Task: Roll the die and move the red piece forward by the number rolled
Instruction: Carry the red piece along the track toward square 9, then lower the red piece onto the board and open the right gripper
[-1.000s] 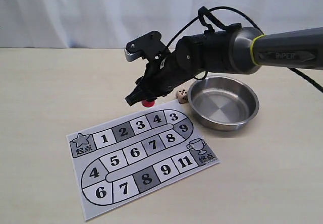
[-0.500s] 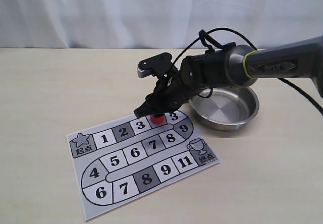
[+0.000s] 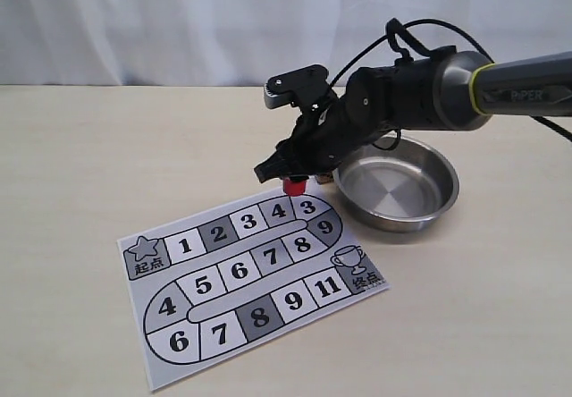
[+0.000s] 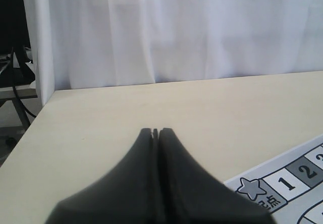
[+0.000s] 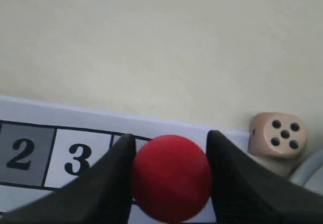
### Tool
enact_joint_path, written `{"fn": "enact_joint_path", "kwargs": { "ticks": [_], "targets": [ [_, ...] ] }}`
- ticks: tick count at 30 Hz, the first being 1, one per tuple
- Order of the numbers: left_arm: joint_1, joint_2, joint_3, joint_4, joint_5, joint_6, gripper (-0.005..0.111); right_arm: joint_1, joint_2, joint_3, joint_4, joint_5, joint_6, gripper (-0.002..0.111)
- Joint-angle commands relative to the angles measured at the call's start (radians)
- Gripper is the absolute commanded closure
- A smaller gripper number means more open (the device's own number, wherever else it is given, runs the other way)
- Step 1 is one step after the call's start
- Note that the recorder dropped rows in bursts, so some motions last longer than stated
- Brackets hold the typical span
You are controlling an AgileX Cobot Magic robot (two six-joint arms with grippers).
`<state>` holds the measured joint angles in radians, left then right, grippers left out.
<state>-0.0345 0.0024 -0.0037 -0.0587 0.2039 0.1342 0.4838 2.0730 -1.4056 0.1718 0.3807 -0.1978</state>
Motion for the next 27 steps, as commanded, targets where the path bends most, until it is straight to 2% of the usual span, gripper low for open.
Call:
{"fn": "enact_joint_path", "kwargs": {
  "ticks": [1,27],
  "targets": [
    [-0.003,-0.002,0.004,-0.002,-0.007,-0.005,0.107,-0.022,-0.01,0.005,-0.005,0.012,-0.004,0.104],
    [-0.003,-0.002,0.004,-0.004,-0.007,-0.005,0.107,-0.029,0.058,0.005,-0.007,0.036,-0.005,0.104]
  ]
}}
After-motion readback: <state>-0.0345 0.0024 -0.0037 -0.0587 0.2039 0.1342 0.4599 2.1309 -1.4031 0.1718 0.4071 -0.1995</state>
